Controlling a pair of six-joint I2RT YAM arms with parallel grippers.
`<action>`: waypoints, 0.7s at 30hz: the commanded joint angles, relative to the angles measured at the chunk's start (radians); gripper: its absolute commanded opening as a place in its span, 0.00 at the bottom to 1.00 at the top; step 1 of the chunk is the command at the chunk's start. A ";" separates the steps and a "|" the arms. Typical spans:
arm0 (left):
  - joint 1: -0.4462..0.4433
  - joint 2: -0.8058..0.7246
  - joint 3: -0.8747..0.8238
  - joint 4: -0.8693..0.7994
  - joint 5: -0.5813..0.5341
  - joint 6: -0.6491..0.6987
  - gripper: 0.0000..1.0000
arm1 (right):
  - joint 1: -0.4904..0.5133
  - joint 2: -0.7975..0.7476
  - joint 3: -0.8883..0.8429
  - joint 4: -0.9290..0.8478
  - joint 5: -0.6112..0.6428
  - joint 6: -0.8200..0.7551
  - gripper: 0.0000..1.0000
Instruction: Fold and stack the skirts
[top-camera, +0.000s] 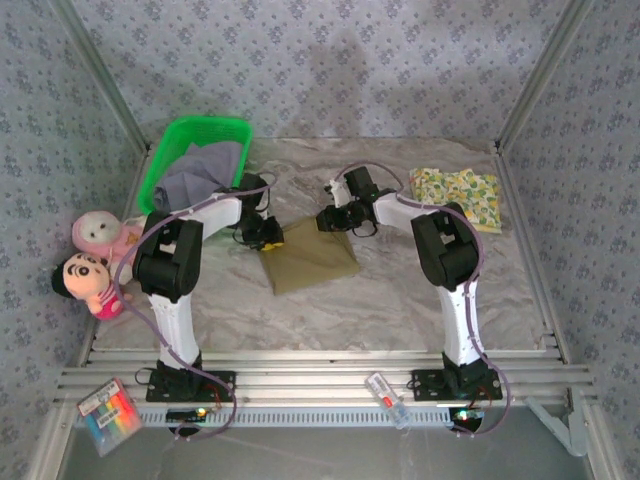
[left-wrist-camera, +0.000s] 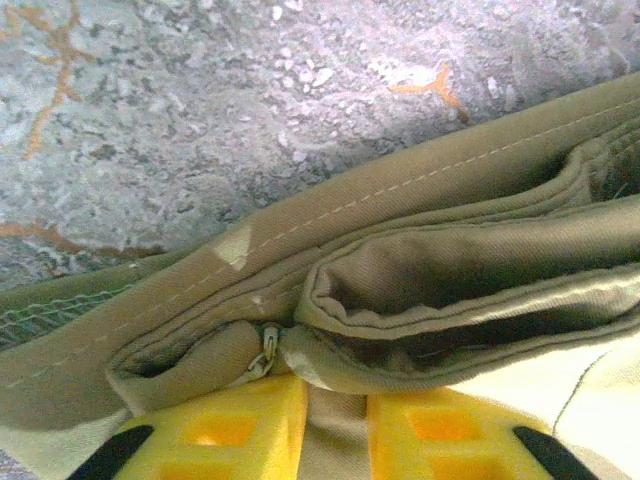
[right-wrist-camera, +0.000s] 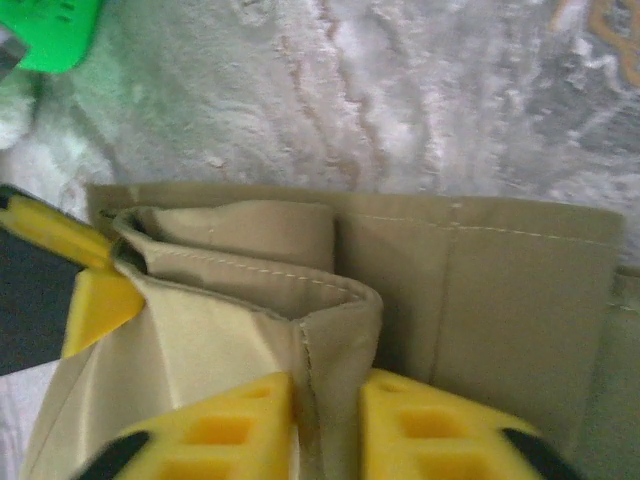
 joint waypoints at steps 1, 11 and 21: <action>0.013 0.049 -0.054 -0.029 -0.067 0.011 0.23 | 0.004 -0.060 -0.005 0.027 -0.086 -0.003 0.15; 0.049 0.054 -0.043 -0.035 -0.084 0.084 0.22 | 0.008 0.032 0.022 0.070 0.166 0.104 0.00; 0.028 -0.069 0.081 -0.137 -0.005 0.066 0.33 | 0.036 0.038 0.071 -0.039 0.300 0.112 0.03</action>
